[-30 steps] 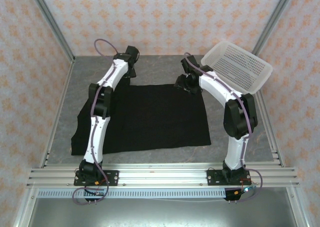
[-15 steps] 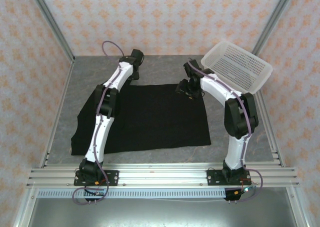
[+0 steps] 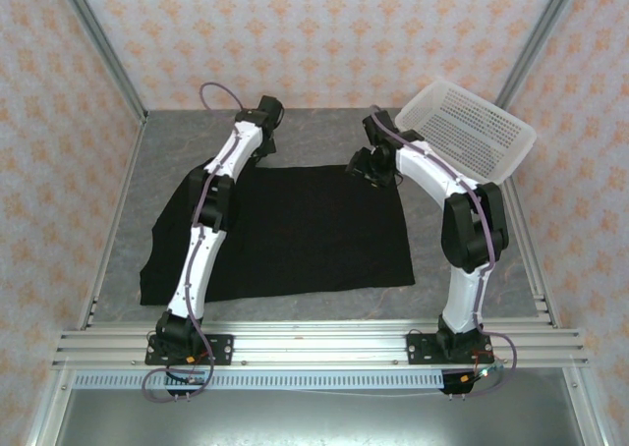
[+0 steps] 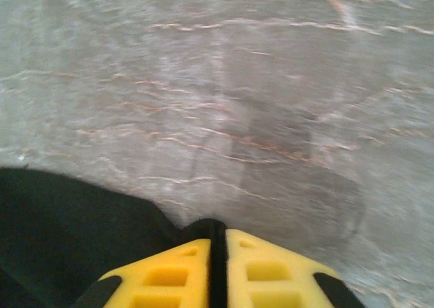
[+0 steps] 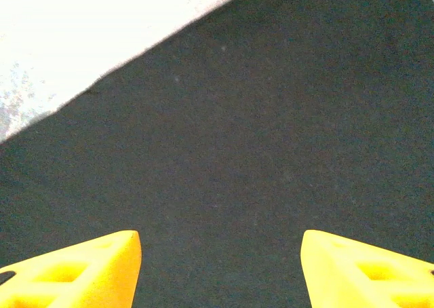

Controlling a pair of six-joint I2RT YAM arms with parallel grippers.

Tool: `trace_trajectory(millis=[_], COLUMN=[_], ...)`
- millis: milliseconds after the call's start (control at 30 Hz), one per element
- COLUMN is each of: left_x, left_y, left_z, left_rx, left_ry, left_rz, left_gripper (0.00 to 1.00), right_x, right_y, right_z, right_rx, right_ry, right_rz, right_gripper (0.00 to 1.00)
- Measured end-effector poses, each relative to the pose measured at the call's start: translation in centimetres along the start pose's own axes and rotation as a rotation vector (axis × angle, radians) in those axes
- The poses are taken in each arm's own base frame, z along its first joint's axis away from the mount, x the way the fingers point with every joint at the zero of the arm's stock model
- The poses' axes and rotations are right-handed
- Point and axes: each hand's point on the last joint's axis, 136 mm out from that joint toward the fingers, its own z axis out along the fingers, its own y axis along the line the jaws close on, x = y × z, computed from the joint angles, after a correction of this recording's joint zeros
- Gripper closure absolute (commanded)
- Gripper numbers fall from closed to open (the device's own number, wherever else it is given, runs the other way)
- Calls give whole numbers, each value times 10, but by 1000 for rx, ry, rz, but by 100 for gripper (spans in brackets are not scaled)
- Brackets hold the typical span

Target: Fold and stack the t-shirts

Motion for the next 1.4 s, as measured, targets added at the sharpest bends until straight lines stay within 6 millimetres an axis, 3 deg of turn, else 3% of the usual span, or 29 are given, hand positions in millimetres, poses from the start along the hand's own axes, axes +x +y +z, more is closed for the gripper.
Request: trace_trajectory(millis=[100,233,333,433,533,867,1133,1400], left_x=[-6,-12,-14,-14,-13,-9,-4,2], left_y=[16,38,48,53,53,42,40,51], left_z=[4,11,11,14,15,16,11,5], left_rx=[-11,-5,8,21,33,59,28,10], left_ry=[12,43,66,83,93,95,65,95], left_rz=[-27,-70,-91,-105,-110,-118,-112,-118], left_gripper=[94,61,48,39,38,67,100,100], right_x=[-15,-36,-46,-45,-44,-32,-38,-69], right_y=[-1,-6,-7,-7,-7,-19,-24,-31], right_z=[-1,6,13,16,16,26,26,46], right_rx=[12,42,52,58,59,90,118,189], right_ry=[-39,-72,-82,-75,-72,-41,-73,-199], right_rz=[10,30,39,40,38,40,47,69], right_gripper=[36,38,38,38,38,39,39,38])
